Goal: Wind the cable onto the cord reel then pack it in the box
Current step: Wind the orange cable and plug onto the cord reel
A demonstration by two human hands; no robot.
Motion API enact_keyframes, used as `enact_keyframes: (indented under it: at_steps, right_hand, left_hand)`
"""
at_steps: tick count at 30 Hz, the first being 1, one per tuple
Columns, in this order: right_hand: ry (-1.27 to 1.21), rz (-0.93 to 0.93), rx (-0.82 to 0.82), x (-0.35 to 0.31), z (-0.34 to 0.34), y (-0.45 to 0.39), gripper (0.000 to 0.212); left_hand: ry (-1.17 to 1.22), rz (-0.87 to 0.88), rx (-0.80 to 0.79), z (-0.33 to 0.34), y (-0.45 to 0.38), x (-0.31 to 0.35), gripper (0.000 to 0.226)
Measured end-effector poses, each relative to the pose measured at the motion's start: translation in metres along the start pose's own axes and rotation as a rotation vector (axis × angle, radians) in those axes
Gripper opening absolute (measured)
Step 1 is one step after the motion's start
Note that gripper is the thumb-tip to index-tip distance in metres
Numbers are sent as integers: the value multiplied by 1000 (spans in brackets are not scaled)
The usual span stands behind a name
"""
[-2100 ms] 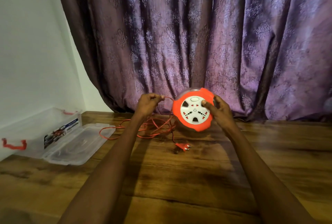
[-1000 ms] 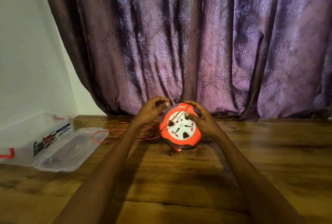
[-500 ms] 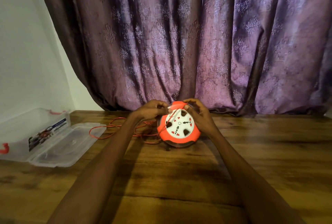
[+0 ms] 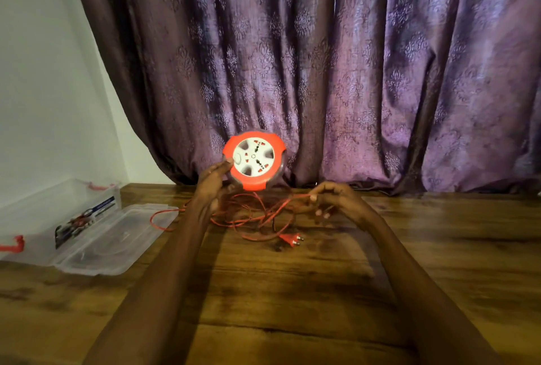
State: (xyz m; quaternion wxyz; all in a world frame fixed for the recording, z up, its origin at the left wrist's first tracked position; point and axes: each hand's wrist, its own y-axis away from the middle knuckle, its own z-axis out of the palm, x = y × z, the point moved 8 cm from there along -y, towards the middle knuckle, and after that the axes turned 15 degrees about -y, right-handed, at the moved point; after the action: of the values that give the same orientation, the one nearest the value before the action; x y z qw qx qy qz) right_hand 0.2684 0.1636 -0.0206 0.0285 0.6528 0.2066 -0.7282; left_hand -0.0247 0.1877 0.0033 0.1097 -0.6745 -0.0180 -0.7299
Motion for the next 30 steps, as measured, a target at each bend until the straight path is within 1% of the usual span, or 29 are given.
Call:
enact_keyframes:
  at_steps: [2, 4, 6, 7, 8, 9, 10, 11, 12, 14, 15, 16, 18, 21, 22, 24, 26, 27, 28, 30]
  right_hand:
    - [134, 209, -173, 16, 14, 3, 7]
    - [355, 398, -340, 33, 26, 10, 8]
    - [602, 509, -409, 44, 26, 15, 11]
    - [681, 530, -421, 46, 23, 16, 18]
    - [694, 542, -429, 47, 22, 17, 25]
    - [650, 542, -429, 46, 22, 17, 28]
    - [568, 509, -403, 41, 22, 16, 26]
    - [462, 426, -326, 33, 21, 12, 19]
    - [347, 297, -194, 20, 16, 4, 12]
    - [167, 7, 121, -8, -4, -6, 12]
    - [114, -100, 234, -18, -11, -8, 14]
    - [85, -170, 304, -25, -15, -9, 18]
    - [58, -244, 359, -32, -17, -10, 29]
    - [-21, -260, 336, -28, -14, -14, 46]
    - [-57, -251, 318, -25, -13, -17, 46]
    - [-103, -236, 304, -21, -15, -19, 40]
    - [-171, -208, 308, -15, -20, -19, 36]
    - [-211, -196, 327, -13, -24, -18, 34]
    - [-253, -193, 363, -10, -28, -16, 32]
    - [-336, -221, 459, -8, -35, -12, 22]
  left_hand:
    - [29, 5, 54, -7, -2, 5, 6]
    - [23, 17, 84, -11, -3, 11, 6]
    - [-2, 31, 103, -11, -3, 16, 7]
    - [-17, 35, 104, -9, -3, 18, 8]
    - [-23, 38, 101, -7, -3, 19, 8]
    - [-19, 40, 98, -6, -4, 19, 9]
    - [-19, 41, 92, -4, -5, 19, 10]
    - [-31, 40, 80, -1, -6, 19, 11]
    - [-59, 39, 62, 3, -5, 19, 11]
    - [-129, 53, 28, 11, -5, 18, 11]
    - [-156, 63, 14, 16, -5, 18, 10]
    - [-171, 70, 0, 21, -5, 17, 9]
    - [-176, 75, -59, 35, -1, 15, 9]
    - [-211, 98, -184, 61, 7, 11, 8]
    - [-228, 107, -222, 69, 11, 8, 9]
    - [-223, 106, -299, 84, 18, 0, 9]
    - [-195, 96, -327, 95, 22, -9, 11]
    - [-189, 105, -305, 99, 22, -11, 12]
    - [-201, 136, -245, 99, 20, -11, 15]
    - [-274, 267, -12, 92, 18, -2, 13]
